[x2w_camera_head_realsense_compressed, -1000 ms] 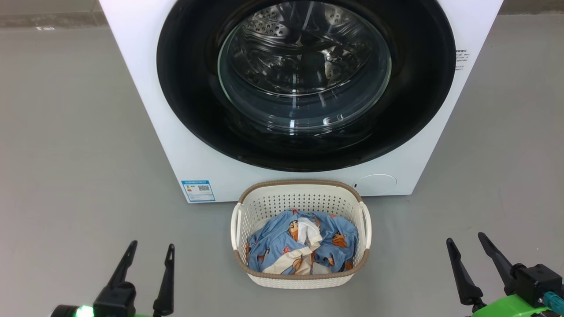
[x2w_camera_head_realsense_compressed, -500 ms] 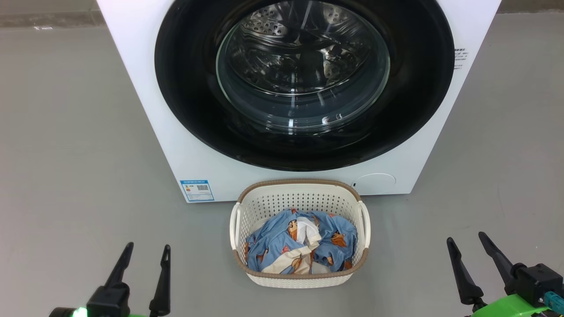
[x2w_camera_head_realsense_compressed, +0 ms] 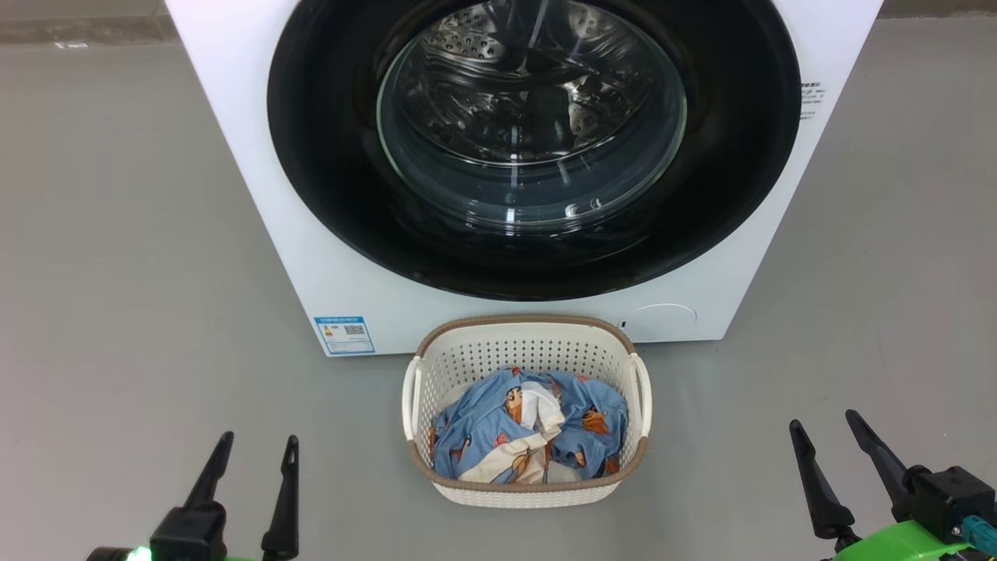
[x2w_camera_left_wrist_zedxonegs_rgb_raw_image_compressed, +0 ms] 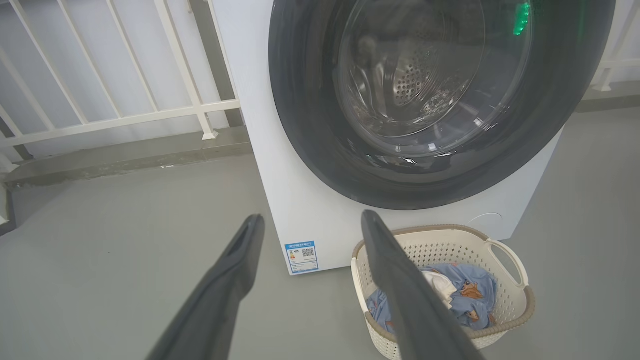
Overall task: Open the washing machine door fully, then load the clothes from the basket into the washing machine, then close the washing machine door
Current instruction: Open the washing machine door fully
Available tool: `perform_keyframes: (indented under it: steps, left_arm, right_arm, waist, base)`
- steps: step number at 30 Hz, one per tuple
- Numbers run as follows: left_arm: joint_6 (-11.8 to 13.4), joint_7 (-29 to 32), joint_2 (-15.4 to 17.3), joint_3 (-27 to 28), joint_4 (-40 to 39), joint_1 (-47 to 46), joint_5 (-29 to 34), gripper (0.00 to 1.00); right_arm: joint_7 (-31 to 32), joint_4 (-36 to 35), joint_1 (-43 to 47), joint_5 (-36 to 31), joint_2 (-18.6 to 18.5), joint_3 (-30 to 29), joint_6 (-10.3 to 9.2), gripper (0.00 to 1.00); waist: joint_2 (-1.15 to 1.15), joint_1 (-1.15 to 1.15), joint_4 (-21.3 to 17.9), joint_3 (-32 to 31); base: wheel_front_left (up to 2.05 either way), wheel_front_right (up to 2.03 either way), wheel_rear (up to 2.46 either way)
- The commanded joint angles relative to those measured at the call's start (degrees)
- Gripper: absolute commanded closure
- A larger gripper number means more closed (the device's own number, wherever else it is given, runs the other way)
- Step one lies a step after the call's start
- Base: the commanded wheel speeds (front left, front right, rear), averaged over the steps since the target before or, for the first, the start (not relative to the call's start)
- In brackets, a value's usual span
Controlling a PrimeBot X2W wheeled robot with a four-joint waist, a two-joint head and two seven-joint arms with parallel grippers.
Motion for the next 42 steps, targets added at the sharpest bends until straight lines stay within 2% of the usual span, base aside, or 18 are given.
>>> perform_keyframes:
  steps: [1,27,42]
  left_arm:
    - [-0.18,-0.37,0.34,2.0,-1.12,-1.46,-0.3,0.0]
    - [-0.6,-0.37,0.16,2.63,-1.88,-1.83,-0.02,0.0]
    - [0.27,-0.37,0.15,1.97,-2.21,-1.63,-0.7,0.0]
  right_arm:
    - [-0.69,-1.5,-0.31,-0.09,-1.33,1.08,0.09,0.0]
    - [-0.69,-1.46,-0.41,0.31,-1.11,0.99,0.09,0.0]
    - [-0.69,-1.81,-0.55,1.16,-0.8,0.76,0.09,0.0]
  waist:
    - [0.0,0.0,-0.03,-0.01]
    - [0.0,0.0,-0.06,0.06]
    - [0.0,0.0,-0.43,0.66]
  base:
    - [0.5,0.5,-0.99]
    - [1.08,1.08,-2.15]
    - [0.25,0.25,-0.5]
